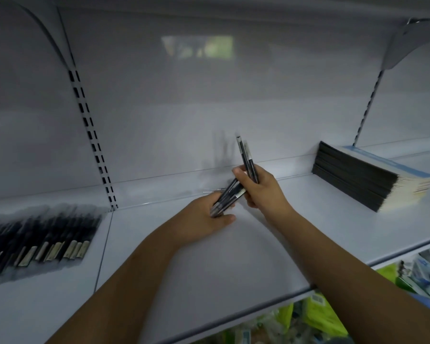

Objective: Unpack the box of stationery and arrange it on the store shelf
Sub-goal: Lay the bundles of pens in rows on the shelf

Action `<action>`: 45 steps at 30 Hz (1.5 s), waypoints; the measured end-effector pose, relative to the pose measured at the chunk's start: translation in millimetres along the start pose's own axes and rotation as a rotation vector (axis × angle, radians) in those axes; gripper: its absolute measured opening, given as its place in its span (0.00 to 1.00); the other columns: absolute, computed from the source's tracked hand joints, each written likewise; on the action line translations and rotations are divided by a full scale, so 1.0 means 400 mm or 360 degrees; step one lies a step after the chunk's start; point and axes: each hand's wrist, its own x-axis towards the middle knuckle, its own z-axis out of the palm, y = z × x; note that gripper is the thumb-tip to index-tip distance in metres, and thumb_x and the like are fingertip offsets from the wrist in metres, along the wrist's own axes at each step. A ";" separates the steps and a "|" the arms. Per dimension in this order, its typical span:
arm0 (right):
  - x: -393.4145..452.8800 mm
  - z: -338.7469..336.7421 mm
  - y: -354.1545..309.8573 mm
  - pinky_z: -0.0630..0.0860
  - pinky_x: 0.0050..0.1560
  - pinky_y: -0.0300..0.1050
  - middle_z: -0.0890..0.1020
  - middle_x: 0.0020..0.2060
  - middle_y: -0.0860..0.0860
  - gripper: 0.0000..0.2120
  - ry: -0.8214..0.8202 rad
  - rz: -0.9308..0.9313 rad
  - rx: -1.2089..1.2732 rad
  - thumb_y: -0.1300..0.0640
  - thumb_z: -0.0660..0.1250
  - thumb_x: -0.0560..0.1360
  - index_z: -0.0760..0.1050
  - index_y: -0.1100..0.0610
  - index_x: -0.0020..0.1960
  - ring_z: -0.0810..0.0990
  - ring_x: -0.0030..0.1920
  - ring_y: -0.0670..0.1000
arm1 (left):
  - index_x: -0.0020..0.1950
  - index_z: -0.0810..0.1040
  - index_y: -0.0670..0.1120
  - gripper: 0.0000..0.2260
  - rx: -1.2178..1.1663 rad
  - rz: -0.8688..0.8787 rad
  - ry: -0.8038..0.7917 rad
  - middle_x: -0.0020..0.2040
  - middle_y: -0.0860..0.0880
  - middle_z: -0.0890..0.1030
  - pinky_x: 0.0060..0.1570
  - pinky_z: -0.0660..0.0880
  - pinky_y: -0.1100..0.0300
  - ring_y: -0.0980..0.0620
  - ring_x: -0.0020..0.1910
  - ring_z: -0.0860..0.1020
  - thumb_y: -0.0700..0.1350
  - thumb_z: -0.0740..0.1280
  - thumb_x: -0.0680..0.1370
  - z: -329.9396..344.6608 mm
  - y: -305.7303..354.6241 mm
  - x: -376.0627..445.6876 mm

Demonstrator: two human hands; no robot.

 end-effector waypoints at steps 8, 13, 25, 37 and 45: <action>0.004 0.005 0.020 0.65 0.24 0.40 0.70 0.25 0.53 0.11 0.0349 0.0177 0.0101 0.54 0.68 0.78 0.71 0.59 0.41 0.65 0.23 0.48 | 0.53 0.82 0.52 0.12 -0.0257 -0.0042 0.0487 0.42 0.51 0.84 0.37 0.74 0.68 0.58 0.35 0.80 0.41 0.77 0.72 -0.028 0.011 0.012; -0.002 0.070 0.004 0.62 0.20 0.37 0.70 0.25 0.52 0.10 0.0508 0.0450 0.0583 0.55 0.66 0.80 0.73 0.61 0.45 0.65 0.19 0.45 | 0.54 0.82 0.43 0.10 -0.1466 -0.0141 0.0704 0.38 0.52 0.83 0.43 0.77 0.64 0.56 0.38 0.79 0.43 0.72 0.74 -0.023 0.043 0.007; -0.041 0.030 -0.009 0.65 0.27 0.38 0.76 0.29 0.51 0.19 0.0021 0.0269 -0.0550 0.50 0.52 0.82 0.75 0.57 0.41 0.69 0.25 0.48 | 0.37 0.76 0.48 0.17 -0.0999 -0.0168 0.1185 0.27 0.55 0.70 0.35 0.74 0.57 0.56 0.26 0.70 0.51 0.60 0.83 -0.075 0.052 -0.003; -0.042 -0.072 -0.096 0.53 0.29 0.41 0.69 0.22 0.43 0.15 -0.0870 0.0350 -0.0378 0.50 0.61 0.81 0.82 0.58 0.47 0.57 0.25 0.47 | 0.44 0.82 0.43 0.16 -0.0582 -0.0260 0.0584 0.29 0.50 0.69 0.26 0.64 0.63 0.54 0.26 0.65 0.56 0.71 0.76 -0.088 0.044 -0.016; -0.017 -0.080 -0.058 0.77 0.34 0.34 0.85 0.44 0.56 0.08 -0.0412 0.0500 0.0799 0.60 0.64 0.78 0.81 0.61 0.50 0.78 0.33 0.45 | 0.43 0.75 0.43 0.13 -0.0800 -0.0330 0.0752 0.32 0.49 0.71 0.25 0.65 0.63 0.56 0.24 0.66 0.51 0.66 0.80 -0.076 0.032 0.001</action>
